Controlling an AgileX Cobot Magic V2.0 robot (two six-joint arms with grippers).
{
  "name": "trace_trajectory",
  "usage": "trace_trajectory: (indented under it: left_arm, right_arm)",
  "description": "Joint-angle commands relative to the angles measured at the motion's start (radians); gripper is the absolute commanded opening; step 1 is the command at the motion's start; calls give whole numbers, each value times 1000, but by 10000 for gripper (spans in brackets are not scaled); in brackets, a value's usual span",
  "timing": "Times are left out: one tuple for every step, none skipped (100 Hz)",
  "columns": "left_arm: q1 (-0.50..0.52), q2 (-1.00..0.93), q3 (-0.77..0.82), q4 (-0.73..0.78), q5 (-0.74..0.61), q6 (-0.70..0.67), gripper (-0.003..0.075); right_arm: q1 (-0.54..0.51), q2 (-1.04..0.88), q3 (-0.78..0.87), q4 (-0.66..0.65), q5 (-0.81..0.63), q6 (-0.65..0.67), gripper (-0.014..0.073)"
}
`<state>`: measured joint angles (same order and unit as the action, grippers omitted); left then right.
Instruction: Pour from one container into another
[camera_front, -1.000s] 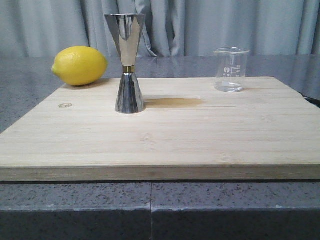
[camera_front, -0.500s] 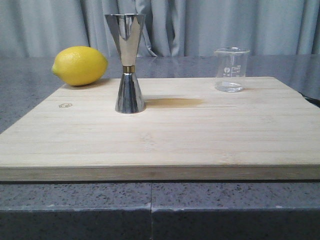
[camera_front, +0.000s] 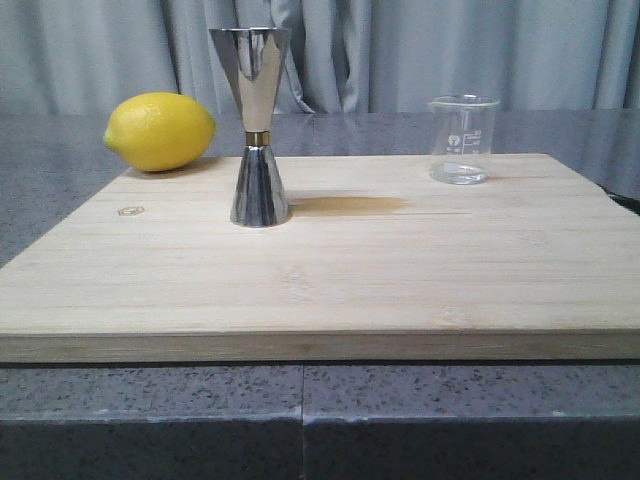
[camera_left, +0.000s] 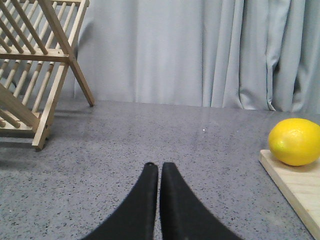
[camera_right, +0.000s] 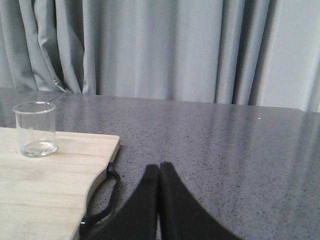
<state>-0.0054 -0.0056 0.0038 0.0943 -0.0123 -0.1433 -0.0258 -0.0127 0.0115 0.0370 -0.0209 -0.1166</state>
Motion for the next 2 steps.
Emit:
trace_trajectory:
  left_arm:
    - [-8, -23, 28, -7, -71, -2, -19]
    - [-8, -23, 28, -7, -71, -2, -19]
  right_arm:
    - [3, -16, 9, -1, -75, -3, -67]
    - [3, -16, 9, -1, -75, -3, -67]
